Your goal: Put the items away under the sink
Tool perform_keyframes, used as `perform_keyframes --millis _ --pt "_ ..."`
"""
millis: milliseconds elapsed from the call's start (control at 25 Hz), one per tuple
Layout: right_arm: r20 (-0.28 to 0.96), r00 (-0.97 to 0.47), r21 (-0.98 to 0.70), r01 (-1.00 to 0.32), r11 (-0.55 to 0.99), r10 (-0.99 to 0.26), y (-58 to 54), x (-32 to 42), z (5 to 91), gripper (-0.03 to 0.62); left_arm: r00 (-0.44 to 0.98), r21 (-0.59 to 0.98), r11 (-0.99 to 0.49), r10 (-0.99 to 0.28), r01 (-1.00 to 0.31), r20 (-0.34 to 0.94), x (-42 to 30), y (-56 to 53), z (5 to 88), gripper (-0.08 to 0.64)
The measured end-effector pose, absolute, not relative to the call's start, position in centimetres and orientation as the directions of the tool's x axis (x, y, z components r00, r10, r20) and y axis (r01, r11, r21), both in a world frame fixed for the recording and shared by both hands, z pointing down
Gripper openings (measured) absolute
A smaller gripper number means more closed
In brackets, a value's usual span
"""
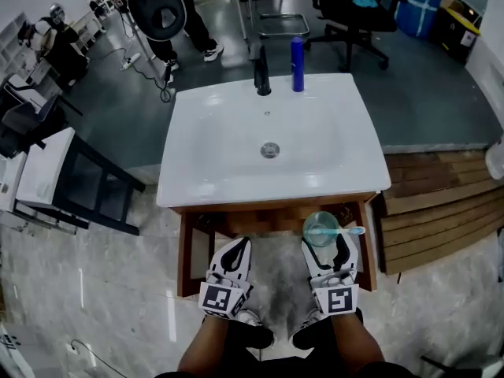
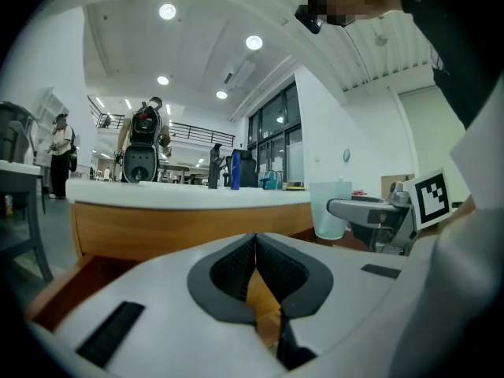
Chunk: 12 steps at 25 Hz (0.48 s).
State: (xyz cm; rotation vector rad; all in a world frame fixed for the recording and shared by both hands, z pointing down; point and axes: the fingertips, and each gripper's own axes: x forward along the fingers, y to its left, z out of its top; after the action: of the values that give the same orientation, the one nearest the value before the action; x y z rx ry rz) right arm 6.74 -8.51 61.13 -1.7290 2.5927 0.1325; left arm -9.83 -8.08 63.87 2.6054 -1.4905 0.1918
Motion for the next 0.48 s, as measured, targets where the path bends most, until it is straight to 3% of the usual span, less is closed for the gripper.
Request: perform_keyframes --millis 480 --pt "-0.161 -0.349 0.054 -0.937 0.345 -0.923 -12.5 6.2 79.9 0.328 0.459 0.042 -0.457 -0.882 -0.888 0.109 -10.8 -12.3 83.2 0.021"
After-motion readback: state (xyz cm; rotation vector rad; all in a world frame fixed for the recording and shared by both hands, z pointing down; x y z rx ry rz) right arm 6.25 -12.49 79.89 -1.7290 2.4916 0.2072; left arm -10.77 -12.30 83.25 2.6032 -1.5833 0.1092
